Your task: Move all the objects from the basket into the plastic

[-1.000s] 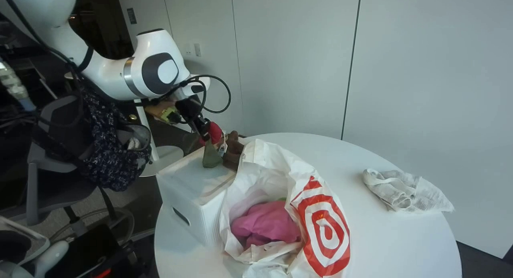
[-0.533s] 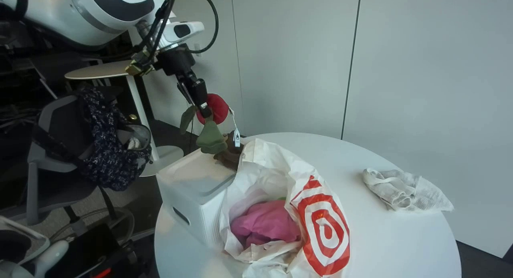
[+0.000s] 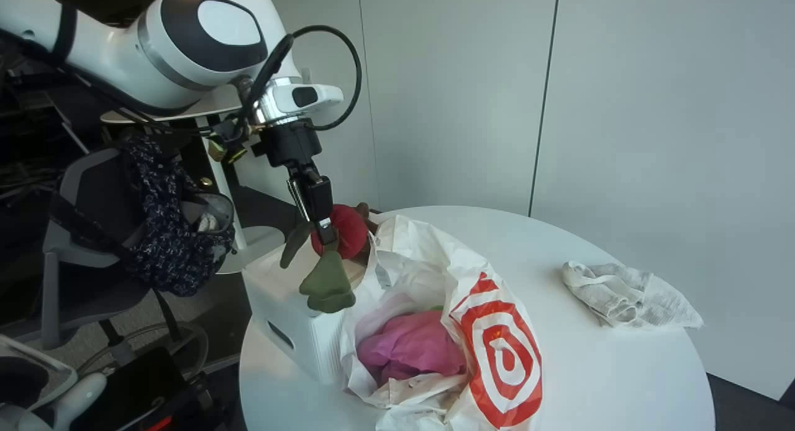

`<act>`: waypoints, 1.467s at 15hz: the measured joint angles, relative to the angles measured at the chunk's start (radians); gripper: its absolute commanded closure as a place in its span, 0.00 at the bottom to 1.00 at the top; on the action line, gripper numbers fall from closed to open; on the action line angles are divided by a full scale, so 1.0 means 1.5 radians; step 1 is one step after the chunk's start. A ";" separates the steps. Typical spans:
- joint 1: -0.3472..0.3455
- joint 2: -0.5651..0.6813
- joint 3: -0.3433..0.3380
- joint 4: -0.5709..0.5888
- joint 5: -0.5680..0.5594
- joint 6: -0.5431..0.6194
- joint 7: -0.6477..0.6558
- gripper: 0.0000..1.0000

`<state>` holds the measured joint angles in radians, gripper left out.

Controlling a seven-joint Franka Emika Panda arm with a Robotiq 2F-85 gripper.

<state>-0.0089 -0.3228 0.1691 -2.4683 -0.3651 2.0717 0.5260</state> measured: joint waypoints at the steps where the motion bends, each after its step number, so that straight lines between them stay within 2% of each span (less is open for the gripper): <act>1: -0.006 0.028 0.000 -0.008 -0.016 0.019 0.002 0.93; 4: -0.019 0.122 -0.002 -0.018 -0.105 0.123 0.039 0.94; 7: -0.022 0.208 -0.016 -0.007 -0.262 0.230 0.158 0.94; 10: -0.017 0.271 -0.049 0.026 -0.428 0.267 0.312 0.96; 12: -0.015 0.315 -0.075 0.043 -0.512 0.283 0.399 0.97; 15: -0.011 0.375 -0.099 0.062 -0.602 0.297 0.510 0.97; 20: 0.010 0.432 -0.100 0.106 -0.693 0.315 0.669 0.97; 21: 0.016 0.434 -0.097 0.116 -0.703 0.319 0.693 0.86; 22: 0.022 0.435 -0.094 0.126 -0.713 0.321 0.717 0.61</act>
<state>0.0239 0.3304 0.0287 -2.2788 -1.4351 2.5531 1.6018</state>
